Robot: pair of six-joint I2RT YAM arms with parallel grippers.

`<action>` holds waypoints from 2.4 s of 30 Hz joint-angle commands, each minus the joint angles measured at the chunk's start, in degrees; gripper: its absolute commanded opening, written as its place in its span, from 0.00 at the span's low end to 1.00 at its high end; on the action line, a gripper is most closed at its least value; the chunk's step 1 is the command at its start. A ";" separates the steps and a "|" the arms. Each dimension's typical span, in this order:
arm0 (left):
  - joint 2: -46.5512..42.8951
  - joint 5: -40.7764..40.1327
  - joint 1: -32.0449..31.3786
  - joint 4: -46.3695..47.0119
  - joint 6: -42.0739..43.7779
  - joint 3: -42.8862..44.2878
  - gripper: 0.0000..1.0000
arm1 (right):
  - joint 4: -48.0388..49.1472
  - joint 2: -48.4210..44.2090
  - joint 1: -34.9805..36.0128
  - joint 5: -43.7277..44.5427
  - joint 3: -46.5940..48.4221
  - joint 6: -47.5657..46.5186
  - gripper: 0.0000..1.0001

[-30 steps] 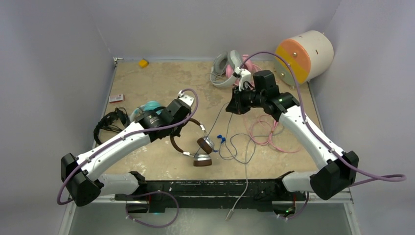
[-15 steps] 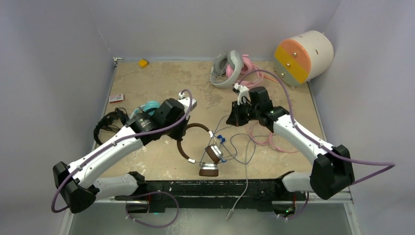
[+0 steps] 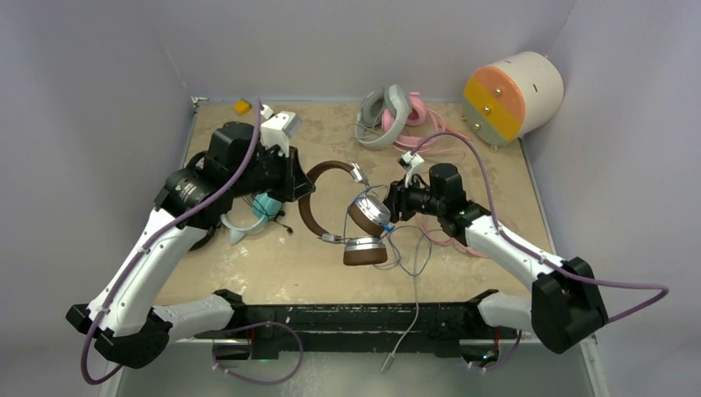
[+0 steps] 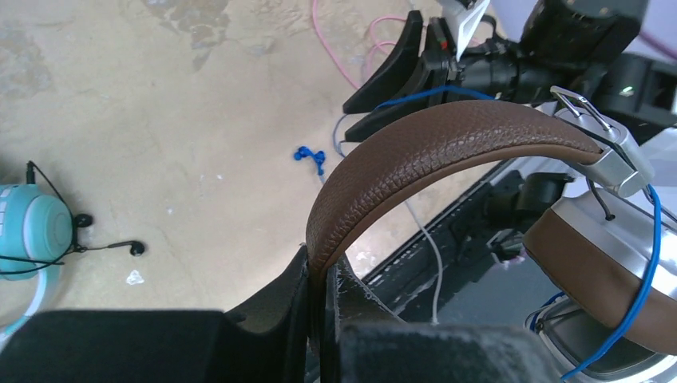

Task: Wrap the headphones
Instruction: Wrap the headphones cable around the headphones.

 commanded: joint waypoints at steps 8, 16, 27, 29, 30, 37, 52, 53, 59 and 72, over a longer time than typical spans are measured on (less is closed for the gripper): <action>2.93 2.14 -0.06 -3.74 -7.95 12.95 0.00 | 26.28 -4.21 -0.10 -4.57 -13.05 4.67 0.70; 8.11 3.28 -0.03 -5.92 -10.07 19.49 0.00 | 37.06 0.45 4.59 -2.21 -16.45 6.84 0.78; 13.97 -4.80 3.57 -6.50 -16.53 23.25 0.00 | 52.40 4.76 14.68 1.33 -20.46 10.49 0.41; 14.88 -5.62 6.21 -5.84 -17.80 22.92 0.00 | 51.73 2.99 16.86 0.97 -20.95 10.05 0.30; 15.32 -5.35 7.73 -5.28 -18.48 22.62 0.00 | 50.00 1.33 18.29 0.76 -20.79 9.33 0.24; 18.55 -11.29 15.38 -1.94 -27.12 18.87 0.00 | 39.57 -9.38 27.24 6.81 -22.18 8.60 0.04; 19.46 -34.52 15.58 -4.07 -34.73 9.01 0.00 | -2.38 -11.22 32.11 12.59 1.81 6.34 0.00; 19.06 -36.04 15.58 -3.89 -34.35 8.24 0.00 | -4.03 -11.84 32.09 12.80 2.71 5.86 0.00; 21.76 -43.14 15.58 -6.90 -29.36 5.32 0.00 | -20.22 -12.93 32.11 15.63 13.57 0.95 0.00; 16.15 -32.24 9.84 8.03 -3.94 -11.00 0.00 | -37.55 -10.28 31.95 25.13 30.47 -6.98 0.00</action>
